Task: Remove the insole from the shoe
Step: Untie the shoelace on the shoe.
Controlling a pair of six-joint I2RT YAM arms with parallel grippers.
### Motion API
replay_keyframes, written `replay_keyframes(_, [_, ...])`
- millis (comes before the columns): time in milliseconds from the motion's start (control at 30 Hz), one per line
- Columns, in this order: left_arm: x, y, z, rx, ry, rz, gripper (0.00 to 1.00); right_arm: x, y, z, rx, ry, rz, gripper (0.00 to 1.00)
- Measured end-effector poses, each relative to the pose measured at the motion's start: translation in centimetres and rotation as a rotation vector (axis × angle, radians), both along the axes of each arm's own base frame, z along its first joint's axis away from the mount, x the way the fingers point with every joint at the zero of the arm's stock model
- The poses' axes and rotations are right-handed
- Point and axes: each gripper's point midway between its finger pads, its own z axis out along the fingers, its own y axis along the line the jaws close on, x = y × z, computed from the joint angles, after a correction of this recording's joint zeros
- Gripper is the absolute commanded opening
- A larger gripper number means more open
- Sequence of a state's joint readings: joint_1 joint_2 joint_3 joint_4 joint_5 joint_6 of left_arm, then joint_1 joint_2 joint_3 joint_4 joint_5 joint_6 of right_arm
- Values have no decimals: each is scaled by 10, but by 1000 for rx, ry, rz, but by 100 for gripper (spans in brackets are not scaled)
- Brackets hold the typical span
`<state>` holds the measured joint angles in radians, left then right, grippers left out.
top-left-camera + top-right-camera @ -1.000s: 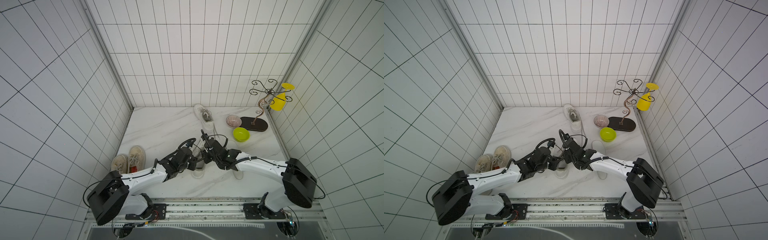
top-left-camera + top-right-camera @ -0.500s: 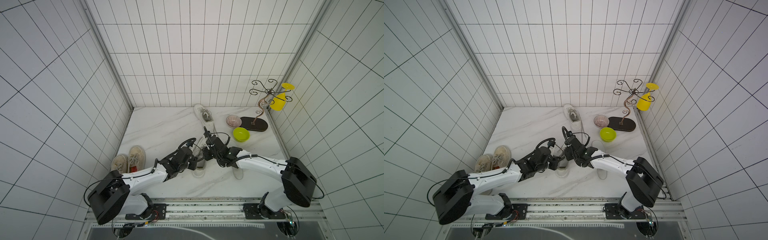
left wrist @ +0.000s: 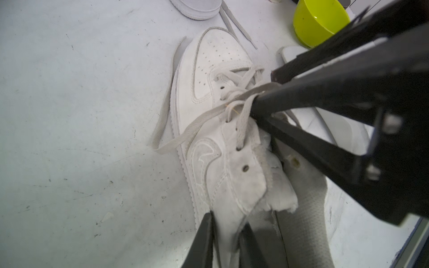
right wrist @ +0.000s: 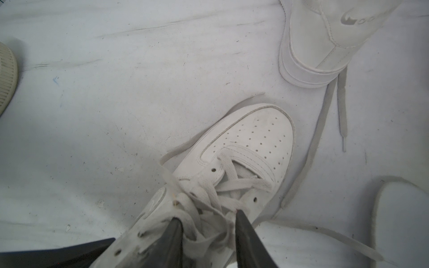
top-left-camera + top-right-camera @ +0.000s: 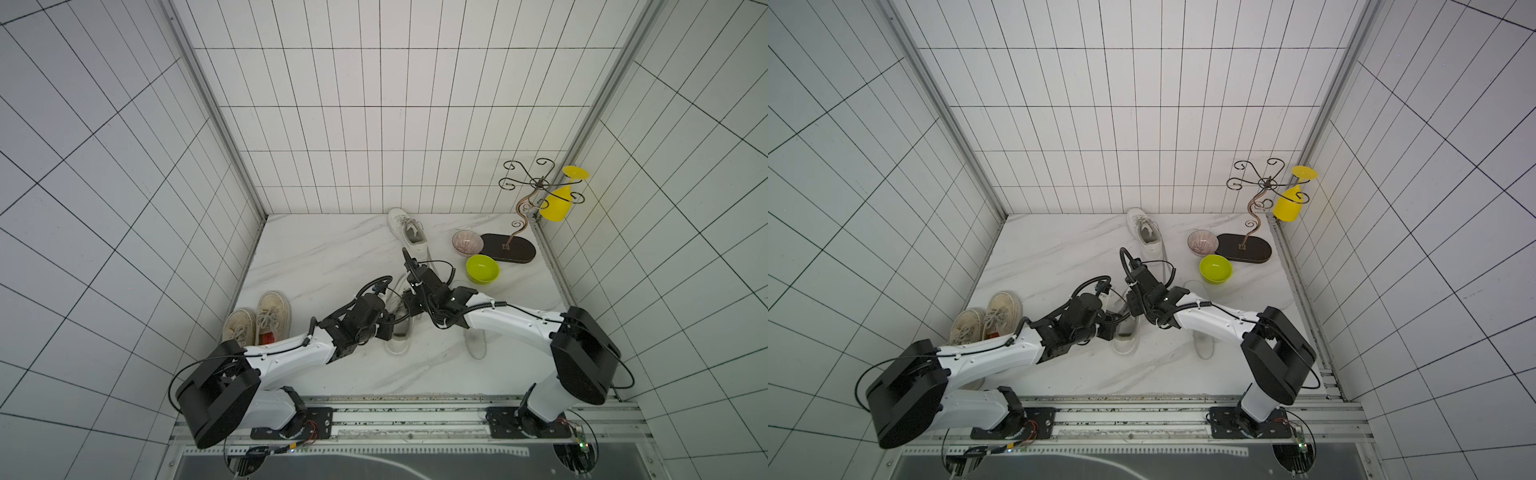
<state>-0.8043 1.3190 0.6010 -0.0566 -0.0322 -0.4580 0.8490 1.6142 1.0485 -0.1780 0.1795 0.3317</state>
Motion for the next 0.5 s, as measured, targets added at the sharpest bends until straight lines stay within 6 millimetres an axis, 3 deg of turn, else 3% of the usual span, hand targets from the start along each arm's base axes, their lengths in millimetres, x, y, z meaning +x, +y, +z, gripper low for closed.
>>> replay_keyframes(133, [0, 0, -5, 12, 7, 1, 36, -1, 2, 0, -5, -2, 15, 19])
replay_keyframes(300, [5, 2, -8, 25, 9, 23, 39, -4, 4, 8, 8, -17, 28, 11])
replay_keyframes(367, [7, 1, -9, 29, 8, 28, 36, -4, 5, 20, 31, -39, 32, 10])
replay_keyframes(500, [12, -4, -9, 24, 7, 35, 20, -5, 7, 53, 98, -102, 35, 10])
